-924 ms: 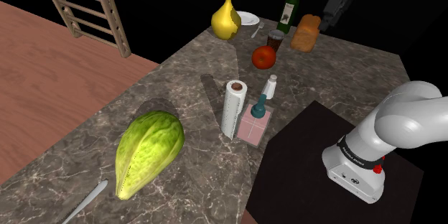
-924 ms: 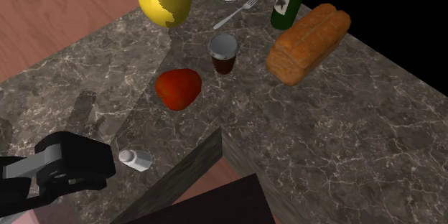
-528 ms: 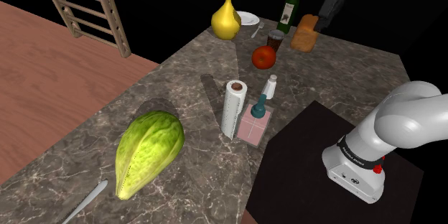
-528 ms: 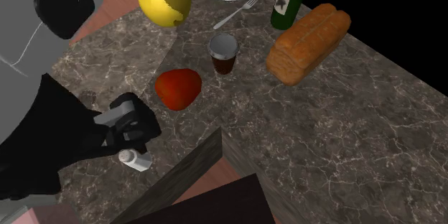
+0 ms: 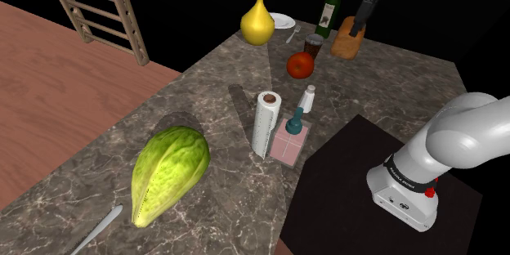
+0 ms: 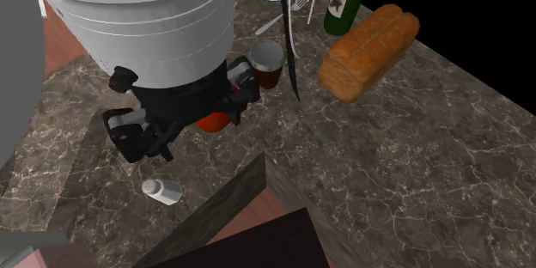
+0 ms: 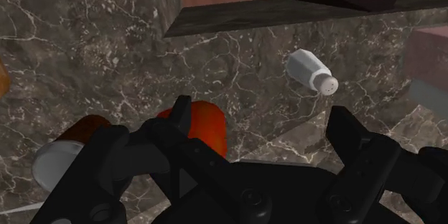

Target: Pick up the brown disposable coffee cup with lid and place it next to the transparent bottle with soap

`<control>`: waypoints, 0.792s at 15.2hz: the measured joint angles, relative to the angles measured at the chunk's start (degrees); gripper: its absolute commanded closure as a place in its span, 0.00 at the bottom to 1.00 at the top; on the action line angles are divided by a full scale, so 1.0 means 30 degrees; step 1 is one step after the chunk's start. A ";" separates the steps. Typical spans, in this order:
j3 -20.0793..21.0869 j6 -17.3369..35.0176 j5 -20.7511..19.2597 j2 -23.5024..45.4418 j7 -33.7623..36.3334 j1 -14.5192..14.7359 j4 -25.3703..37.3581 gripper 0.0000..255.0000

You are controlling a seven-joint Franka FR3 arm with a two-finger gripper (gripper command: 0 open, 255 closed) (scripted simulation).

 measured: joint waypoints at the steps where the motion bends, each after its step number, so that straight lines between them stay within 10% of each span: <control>1: -0.0318 0.0274 -0.0052 0.0607 -0.0559 0.0027 0.0300 0.00; 12: -0.3351 0.3123 0.1052 0.7983 -0.6998 0.0157 0.4178 0.00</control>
